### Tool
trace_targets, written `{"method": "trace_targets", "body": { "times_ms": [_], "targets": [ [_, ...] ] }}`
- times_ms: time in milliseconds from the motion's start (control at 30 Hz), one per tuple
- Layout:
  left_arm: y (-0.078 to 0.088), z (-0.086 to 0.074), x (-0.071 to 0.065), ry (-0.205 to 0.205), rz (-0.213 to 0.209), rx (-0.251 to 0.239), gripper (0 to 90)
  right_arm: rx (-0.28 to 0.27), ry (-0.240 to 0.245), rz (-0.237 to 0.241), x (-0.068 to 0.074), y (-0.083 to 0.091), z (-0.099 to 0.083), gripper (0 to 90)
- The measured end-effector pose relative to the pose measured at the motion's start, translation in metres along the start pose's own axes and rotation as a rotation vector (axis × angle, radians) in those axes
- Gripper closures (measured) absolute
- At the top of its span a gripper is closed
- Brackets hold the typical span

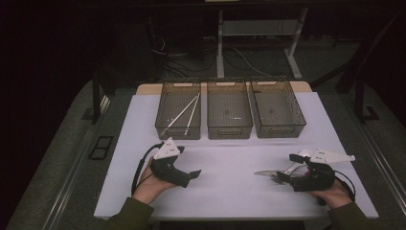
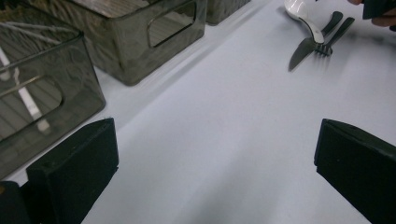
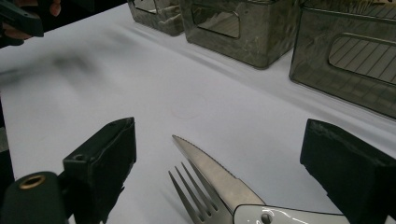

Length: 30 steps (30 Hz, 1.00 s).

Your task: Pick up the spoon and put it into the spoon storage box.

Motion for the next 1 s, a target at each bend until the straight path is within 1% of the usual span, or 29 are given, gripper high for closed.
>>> {"method": "trace_targets", "body": {
  "times_ms": [67,133,167,233,300,333,367,467,667,733,800,867,933,1000],
  "targets": [
    [0.002,-0.005,-0.002,0.004,-0.003,-0.007,0.0,0.003,0.003,0.003,0.000,0.000,0.000,10.7],
    [0.004,-0.011,-0.006,0.004,-0.013,0.000,0.0,0.001,0.004,0.003,0.001,0.000,0.001,10.7],
    [0.004,-0.014,-0.007,0.002,-0.011,0.004,0.0,0.004,0.003,0.004,0.001,0.001,0.000,10.8],
    [0.005,-0.018,-0.009,0.007,-0.015,0.005,0.0,0.025,0.001,0.010,0.001,0.002,0.000,10.8],
    [0.005,-0.022,-0.010,0.016,-0.020,0.017,0.0,0.040,0.002,0.017,0.002,0.004,0.001,10.8],
    [0.005,-0.023,-0.009,0.015,-0.021,0.025,0.0,0.050,0.002,0.020,0.002,0.005,0.001,13.0],
    [0.004,-0.023,-0.009,0.025,-0.024,0.027,0.0,0.052,0.011,0.030,0.002,0.006,0.002,14.9],
    [0.005,-0.022,-0.009,0.030,-0.026,0.021,0.0,0.056,0.006,0.030,0.001,0.010,0.006,15.0],
    [0.007,-0.021,-0.008,0.035,-0.025,0.018,0.0,0.067,-0.008,-0.009,-0.012,0.016,0.008,16.1],
    [0.007,-0.021,-0.009,0.032,-0.030,0.018,0.0,0.069,-0.007,-0.022,-0.016,0.018,0.008,20.8],
    [0.007,-0.022,-0.009,0.034,-0.031,0.020,0.0,0.084,-0.012,-0.031,-0.020,0.021,0.007,23.3],
    [0.007,-0.023,-0.009,0.033,-0.034,0.025,0.0,0.096,-0.020,-0.051,-0.026,0.024,0.006,24.9],
    [0.006,-0.023,-0.009,0.033,-0.033,0.027,0.0,0.100,-0.030,-0.072,-0.033,0.027,0.004,30.6],
    [0.006,-0.023,-0.010,0.032,-0.033,0.029,0.0,0.126,-0.045,-0.093,-0.038,0.030,0.001,35.1]
  ]
}}
Point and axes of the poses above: each handheld gripper's, and its own axes: y roughly backward along the jaws, z roughly out of its top, x roughly to its left, the point moved 9 cm from there along -y, roughly forward along the jaws, and after that the axes turned 6 degrees about -x, right-handed, at the moved point
